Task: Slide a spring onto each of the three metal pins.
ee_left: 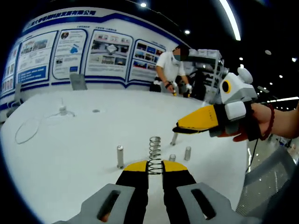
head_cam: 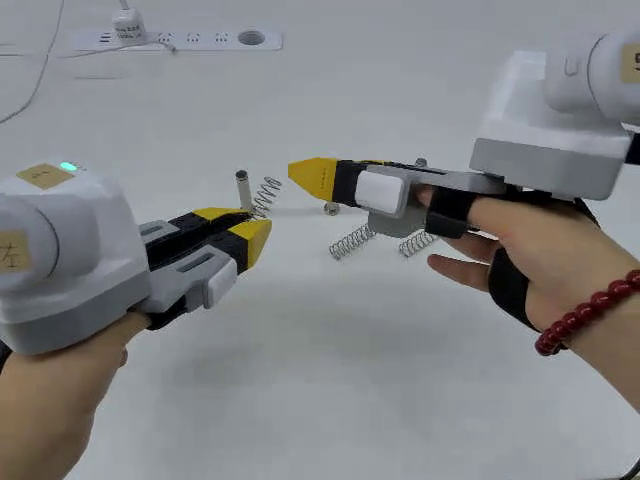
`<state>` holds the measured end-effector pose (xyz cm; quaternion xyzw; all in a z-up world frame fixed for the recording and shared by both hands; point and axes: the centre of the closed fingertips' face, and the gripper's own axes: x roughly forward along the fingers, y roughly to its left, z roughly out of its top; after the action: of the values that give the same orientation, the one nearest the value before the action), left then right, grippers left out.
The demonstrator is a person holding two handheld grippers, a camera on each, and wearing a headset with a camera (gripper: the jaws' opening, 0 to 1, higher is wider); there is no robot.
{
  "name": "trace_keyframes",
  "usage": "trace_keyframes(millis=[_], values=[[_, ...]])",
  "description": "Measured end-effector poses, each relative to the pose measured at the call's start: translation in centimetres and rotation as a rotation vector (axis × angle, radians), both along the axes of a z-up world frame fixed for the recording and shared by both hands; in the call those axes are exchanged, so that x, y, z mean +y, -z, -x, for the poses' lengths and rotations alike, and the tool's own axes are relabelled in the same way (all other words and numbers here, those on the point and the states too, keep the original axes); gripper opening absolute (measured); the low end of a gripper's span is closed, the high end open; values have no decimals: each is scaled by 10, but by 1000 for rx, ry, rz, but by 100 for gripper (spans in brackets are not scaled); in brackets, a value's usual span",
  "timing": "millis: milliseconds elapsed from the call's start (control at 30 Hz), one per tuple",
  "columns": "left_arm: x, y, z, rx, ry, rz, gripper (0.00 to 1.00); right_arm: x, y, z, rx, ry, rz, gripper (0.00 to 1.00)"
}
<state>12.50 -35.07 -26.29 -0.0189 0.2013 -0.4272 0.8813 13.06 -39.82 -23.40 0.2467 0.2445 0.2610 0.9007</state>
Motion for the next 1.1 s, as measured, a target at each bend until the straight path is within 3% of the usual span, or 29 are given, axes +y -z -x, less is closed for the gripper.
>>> trace_keyframes(millis=[267,500,800,1100], values=[[-1,-14,5,6,-7,64,10,17,-4,1,1,-1,-60,31],[-1,-20,8,4,-1,91,10,26,-10,0,-3,1,-109,25],[-4,-26,15,4,18,117,10,34,-10,4,-7,-21,-110,16],[-5,-28,17,-2,35,111,10,37,-15,8,-30,-49,-108,12]])
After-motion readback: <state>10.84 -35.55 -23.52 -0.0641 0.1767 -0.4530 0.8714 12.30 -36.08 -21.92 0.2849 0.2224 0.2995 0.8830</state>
